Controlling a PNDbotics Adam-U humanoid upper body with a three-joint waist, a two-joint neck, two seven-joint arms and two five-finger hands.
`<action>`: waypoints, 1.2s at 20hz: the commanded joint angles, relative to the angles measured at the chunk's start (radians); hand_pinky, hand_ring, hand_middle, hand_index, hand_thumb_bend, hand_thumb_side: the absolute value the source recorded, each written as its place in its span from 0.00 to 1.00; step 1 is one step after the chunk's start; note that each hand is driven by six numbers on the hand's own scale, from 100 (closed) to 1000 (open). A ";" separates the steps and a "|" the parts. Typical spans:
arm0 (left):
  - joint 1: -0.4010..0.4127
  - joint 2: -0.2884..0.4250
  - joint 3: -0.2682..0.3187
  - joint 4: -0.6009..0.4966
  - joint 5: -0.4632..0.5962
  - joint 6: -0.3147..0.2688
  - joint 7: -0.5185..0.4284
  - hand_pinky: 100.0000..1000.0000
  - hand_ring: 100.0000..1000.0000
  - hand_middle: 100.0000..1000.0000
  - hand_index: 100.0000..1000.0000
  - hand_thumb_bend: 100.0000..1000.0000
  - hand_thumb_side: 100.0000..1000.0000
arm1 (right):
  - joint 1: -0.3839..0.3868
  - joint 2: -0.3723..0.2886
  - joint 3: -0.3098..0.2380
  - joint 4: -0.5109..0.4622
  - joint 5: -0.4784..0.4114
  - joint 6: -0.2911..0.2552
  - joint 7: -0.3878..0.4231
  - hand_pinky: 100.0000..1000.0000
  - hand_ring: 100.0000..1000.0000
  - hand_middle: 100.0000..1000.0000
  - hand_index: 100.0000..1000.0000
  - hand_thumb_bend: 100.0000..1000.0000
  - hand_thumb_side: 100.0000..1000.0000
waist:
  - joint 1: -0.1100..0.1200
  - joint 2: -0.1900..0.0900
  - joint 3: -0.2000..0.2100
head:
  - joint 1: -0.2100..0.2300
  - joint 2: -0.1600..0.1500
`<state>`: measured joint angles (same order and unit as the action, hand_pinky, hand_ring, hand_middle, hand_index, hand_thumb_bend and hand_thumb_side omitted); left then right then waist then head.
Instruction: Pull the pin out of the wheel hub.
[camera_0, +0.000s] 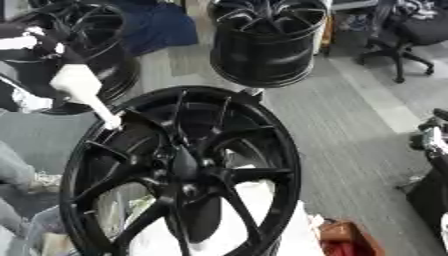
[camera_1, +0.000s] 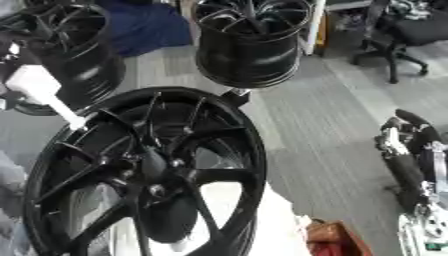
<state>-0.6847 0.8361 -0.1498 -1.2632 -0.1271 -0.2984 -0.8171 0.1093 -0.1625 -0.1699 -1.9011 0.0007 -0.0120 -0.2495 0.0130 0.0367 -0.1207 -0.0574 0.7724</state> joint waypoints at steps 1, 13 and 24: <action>-0.001 0.030 0.105 0.185 -0.066 -0.003 0.029 0.53 0.43 0.46 0.61 0.00 0.16 | -0.002 -0.005 -0.008 -0.009 -0.003 -0.002 -0.003 0.54 0.51 0.52 0.77 0.00 0.34 | -0.002 -0.010 0.004 | -0.006 -0.002; 0.111 -0.063 0.257 0.641 -0.267 0.311 0.695 0.57 0.57 0.89 0.97 0.05 0.93 | -0.001 0.002 -0.012 -0.009 -0.004 -0.001 -0.006 0.54 0.51 0.52 0.77 0.00 0.34 | -0.011 -0.006 0.006 | -0.006 -0.002; 0.298 -0.090 0.299 0.443 -0.037 0.305 0.801 0.55 0.56 0.85 0.91 0.00 0.89 | -0.003 0.005 -0.016 -0.009 -0.002 -0.002 -0.008 0.54 0.51 0.52 0.77 0.00 0.34 | -0.011 -0.010 0.016 | -0.013 -0.002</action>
<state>-0.3780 0.7181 0.1328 -0.7676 -0.1920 0.0101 -0.0249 0.1146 -0.1490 -0.1788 -1.9007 0.0005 -0.0120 -0.2538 -0.0011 0.0365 -0.1040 -0.0665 0.7724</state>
